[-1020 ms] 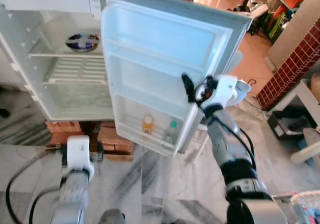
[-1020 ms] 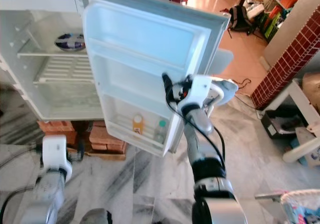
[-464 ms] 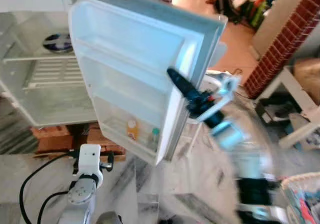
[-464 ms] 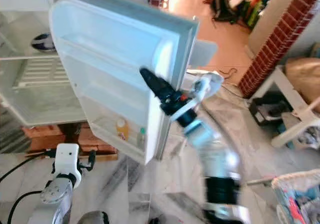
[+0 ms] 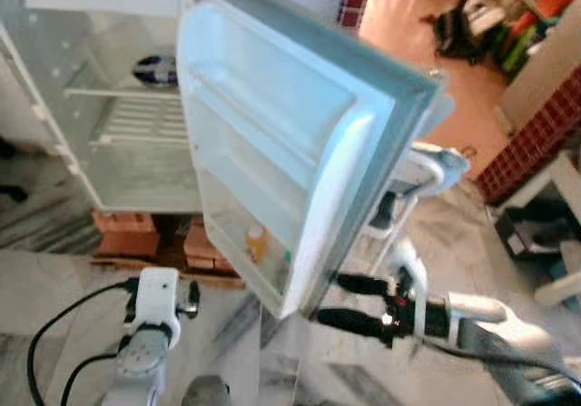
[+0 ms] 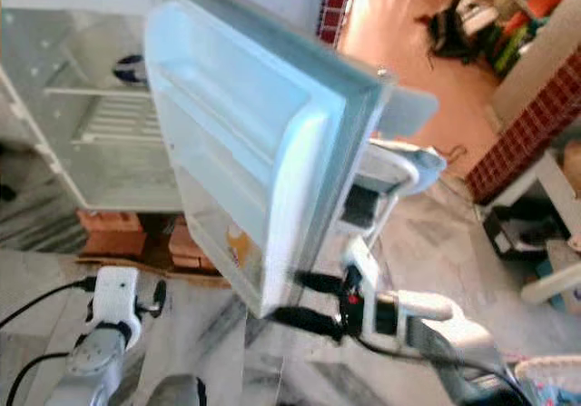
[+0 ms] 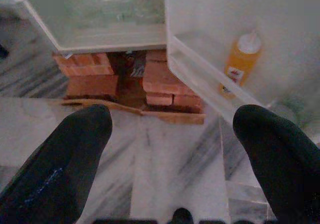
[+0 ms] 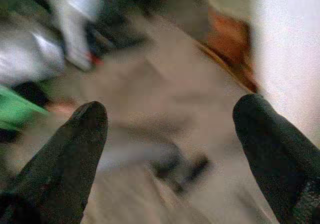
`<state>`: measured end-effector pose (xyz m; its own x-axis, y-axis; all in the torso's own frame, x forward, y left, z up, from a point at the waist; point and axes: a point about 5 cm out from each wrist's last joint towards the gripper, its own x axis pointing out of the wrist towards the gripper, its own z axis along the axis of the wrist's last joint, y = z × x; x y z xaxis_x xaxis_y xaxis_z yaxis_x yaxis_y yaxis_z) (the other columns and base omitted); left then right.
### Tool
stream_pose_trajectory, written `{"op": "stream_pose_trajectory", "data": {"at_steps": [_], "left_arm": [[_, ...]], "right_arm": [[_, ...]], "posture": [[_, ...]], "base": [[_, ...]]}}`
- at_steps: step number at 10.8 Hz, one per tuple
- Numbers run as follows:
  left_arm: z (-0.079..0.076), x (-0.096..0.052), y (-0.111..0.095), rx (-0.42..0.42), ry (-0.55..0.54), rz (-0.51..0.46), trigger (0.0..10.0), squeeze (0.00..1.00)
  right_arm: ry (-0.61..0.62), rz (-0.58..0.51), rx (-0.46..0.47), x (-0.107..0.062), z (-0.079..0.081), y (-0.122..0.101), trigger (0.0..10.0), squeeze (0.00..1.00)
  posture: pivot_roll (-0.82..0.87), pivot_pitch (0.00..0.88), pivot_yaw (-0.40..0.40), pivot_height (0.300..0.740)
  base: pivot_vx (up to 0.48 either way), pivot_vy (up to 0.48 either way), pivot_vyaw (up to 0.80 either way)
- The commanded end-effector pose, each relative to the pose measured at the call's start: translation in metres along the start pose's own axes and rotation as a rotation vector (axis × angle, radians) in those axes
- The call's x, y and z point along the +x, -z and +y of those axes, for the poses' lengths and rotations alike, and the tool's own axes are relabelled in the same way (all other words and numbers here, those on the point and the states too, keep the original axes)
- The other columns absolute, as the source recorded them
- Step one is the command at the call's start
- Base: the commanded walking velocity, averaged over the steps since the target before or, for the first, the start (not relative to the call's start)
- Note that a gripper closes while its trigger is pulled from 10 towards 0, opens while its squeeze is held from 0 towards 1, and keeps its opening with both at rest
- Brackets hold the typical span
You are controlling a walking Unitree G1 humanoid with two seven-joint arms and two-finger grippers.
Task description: Restocking fridge
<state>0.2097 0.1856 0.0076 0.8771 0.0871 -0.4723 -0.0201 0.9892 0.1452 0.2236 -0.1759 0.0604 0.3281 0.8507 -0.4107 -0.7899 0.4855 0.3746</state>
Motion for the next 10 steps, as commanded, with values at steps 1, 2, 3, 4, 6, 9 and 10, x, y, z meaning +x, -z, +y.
{"op": "stream_pose_trajectory", "data": {"at_steps": [1, 2, 3, 4, 6, 9, 10], "left_arm": [[-0.001, 0.000, -0.004, 0.015, 0.007, -0.009, 10.0, 0.00], [-0.001, 0.000, -0.004, 0.020, 0.007, -0.008, 10.0, 0.00], [0.000, 0.000, -0.004, 0.023, 0.007, -0.007, 10.0, 0.00], [0.000, 0.000, -0.004, 0.027, 0.007, -0.006, 10.0, 0.00], [-0.001, 0.002, -0.004, 0.036, 0.017, -0.004, 10.0, 0.00], [-0.004, 0.003, -0.002, 0.061, 0.047, 0.017, 10.0, 0.00], [-0.005, 0.001, 0.001, 0.076, 0.060, 0.037, 10.0, 0.00]], "right_arm": [[0.134, 0.143, -0.080, -0.013, -0.020, 0.014, 10.0, 0.00], [0.266, 0.240, -0.144, -0.023, -0.039, 0.020, 10.0, 0.00], [0.414, 0.322, -0.239, -0.030, -0.057, 0.020, 10.0, 0.00], [0.622, 0.258, -0.271, -0.034, -0.079, 0.002, 10.0, 0.00], [0.817, -0.065, -0.238, -0.029, -0.097, -0.051, 10.0, 0.00], [0.419, -0.538, -0.169, 0.015, -0.051, -0.112, 10.0, 0.00], [0.190, -0.582, -0.169, 0.022, -0.024, -0.114, 10.0, 0.00]], "posture": [[0.18, 0.058, -0.080, 0.740], [0.18, 0.057, -0.081, 0.740], [0.18, 0.057, -0.081, 0.740], [0.19, 0.055, -0.082, 0.740], [0.18, 0.050, -0.081, 0.740], [0.18, 0.048, -0.079, 0.740], [0.19, 0.050, -0.080, 0.740]], "base": [[0.000, 0.000, 0.00], [0.000, 0.000, 0.00], [0.000, 0.000, 0.00], [0.000, 0.000, 0.00], [0.000, 0.000, 0.00], [0.000, 0.000, 0.00], [0.000, 0.000, 0.00]]}}
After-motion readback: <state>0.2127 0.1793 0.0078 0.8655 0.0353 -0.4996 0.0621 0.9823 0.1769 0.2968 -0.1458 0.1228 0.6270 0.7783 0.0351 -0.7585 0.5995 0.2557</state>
